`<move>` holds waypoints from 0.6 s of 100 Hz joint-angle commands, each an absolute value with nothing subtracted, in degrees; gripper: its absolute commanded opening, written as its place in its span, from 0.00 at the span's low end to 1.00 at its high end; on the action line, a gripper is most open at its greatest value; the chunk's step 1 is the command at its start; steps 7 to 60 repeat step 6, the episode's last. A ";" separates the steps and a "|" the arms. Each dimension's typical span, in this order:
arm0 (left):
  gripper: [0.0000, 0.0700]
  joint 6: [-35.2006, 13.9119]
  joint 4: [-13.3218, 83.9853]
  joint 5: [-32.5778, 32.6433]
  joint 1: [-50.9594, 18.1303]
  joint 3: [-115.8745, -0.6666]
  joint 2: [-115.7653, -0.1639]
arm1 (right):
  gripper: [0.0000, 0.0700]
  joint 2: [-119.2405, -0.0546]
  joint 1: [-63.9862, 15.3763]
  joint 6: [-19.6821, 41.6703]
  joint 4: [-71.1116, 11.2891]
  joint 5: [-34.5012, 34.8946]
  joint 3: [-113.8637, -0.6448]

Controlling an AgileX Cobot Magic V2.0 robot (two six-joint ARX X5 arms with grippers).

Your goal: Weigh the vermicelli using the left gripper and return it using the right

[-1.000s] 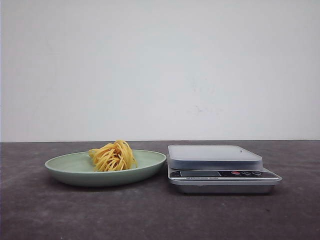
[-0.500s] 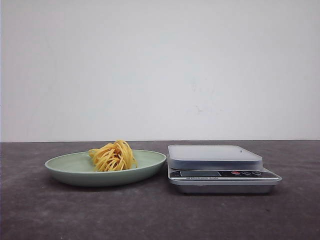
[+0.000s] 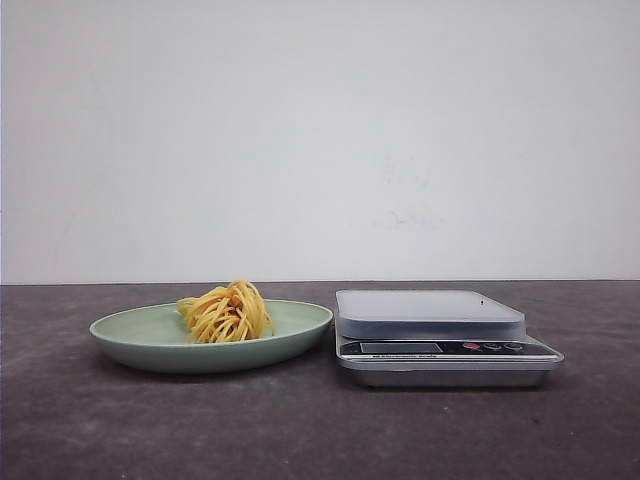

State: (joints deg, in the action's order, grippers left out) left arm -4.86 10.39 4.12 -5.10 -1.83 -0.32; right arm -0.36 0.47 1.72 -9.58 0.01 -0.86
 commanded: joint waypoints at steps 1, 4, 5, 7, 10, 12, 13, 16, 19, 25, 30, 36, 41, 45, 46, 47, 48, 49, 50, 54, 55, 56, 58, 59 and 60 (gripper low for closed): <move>0.00 -3.95 10.74 4.01 -4.99 -0.80 -0.27 | 0.00 -0.23 0.47 1.48 -8.82 0.03 -0.71; 0.00 -3.95 10.74 4.01 -4.99 -0.80 -0.27 | 0.00 -0.23 0.47 1.48 -8.82 0.03 -0.71; 0.00 -3.95 10.72 4.01 -4.99 -0.80 -0.27 | 0.00 -0.23 0.47 1.48 -8.82 0.03 -0.71; 0.00 -3.95 10.72 4.01 -4.99 -0.80 -0.27 | 0.00 -0.23 0.47 1.48 -8.82 0.03 -0.71; 0.00 -3.95 10.72 4.01 -4.99 -0.80 -0.27 | 0.00 -0.23 0.47 1.48 -8.82 0.03 -0.71; 0.00 -3.95 10.72 4.01 -4.99 -0.80 -0.27 | 0.00 -0.23 0.47 1.48 -8.82 0.03 -0.71; 0.00 -3.95 10.72 4.01 -4.99 -0.80 -0.27 | 0.00 -0.23 0.47 1.48 -8.82 0.03 -0.71; 0.00 -3.95 10.72 4.01 -4.99 -0.80 -0.27 | 0.00 -0.23 0.47 1.48 -8.82 0.03 -0.71; 0.00 -3.95 10.72 4.01 -4.99 -0.80 -0.27 | 0.00 -0.23 0.47 1.48 -8.82 0.03 -0.71; 0.00 -3.95 10.72 4.01 -4.99 -0.80 -0.27 | 0.00 -0.23 0.47 1.48 -8.82 0.03 -0.71; 0.00 -3.95 10.72 4.01 -4.99 -0.80 -0.27 | 0.00 -0.23 0.47 1.48 -8.82 0.03 -0.71; 0.00 -3.95 10.72 4.01 -4.99 -0.80 -0.27 | 0.00 -0.23 0.47 1.48 -8.82 0.03 -0.71; 0.00 -3.95 10.72 4.01 -4.99 -0.80 -0.27 | 0.00 -0.23 0.47 1.48 -8.82 0.03 -0.71; 0.00 -3.95 10.72 4.01 -4.99 -0.80 -0.27 | 0.00 -0.23 0.47 1.48 -8.82 0.03 -0.71; 0.00 -3.95 10.72 4.01 -4.99 -0.80 -0.27 | 0.00 -0.23 0.47 1.48 -8.82 0.03 -0.71; 0.00 -3.95 10.72 4.01 -4.99 -0.80 -0.27 | 0.00 -0.23 0.47 1.48 -8.82 0.03 -0.71; 0.00 -3.95 10.72 4.01 -4.99 -0.80 -0.27 | 0.00 -0.23 0.47 1.48 -8.82 0.03 -0.71; 0.00 -3.95 10.72 4.01 -4.99 -0.80 -0.27 | 0.00 -0.23 0.47 1.48 -8.82 0.03 -0.71; 0.00 -3.95 10.72 4.01 -4.99 -0.80 -0.27 | 0.00 -0.23 0.47 1.48 -8.82 0.03 -0.71; 0.00 -3.95 10.72 4.01 -4.99 -0.80 -0.27 | 0.00 -0.23 0.47 1.48 -8.82 0.03 -0.71; 0.00 -3.95 10.72 4.01 -4.99 -0.80 -0.27 | 0.00 -0.23 0.47 1.48 -8.82 0.03 -0.71; 0.00 -3.95 10.72 4.01 -4.99 -0.80 -0.27 | 0.00 -0.23 0.47 1.48 -8.82 0.03 -0.71; 0.00 -3.95 10.72 4.01 -4.99 -0.80 -0.27 | 0.00 -0.23 0.47 1.48 -8.82 0.03 -0.71; 0.00 -3.95 10.72 4.01 -4.99 -0.80 -0.27 | 0.00 -0.23 0.47 1.48 -8.82 0.03 -0.71; 0.00 -3.95 10.72 4.01 -4.99 -0.80 -0.27 | 0.00 -0.23 0.47 1.48 -8.82 0.03 -0.71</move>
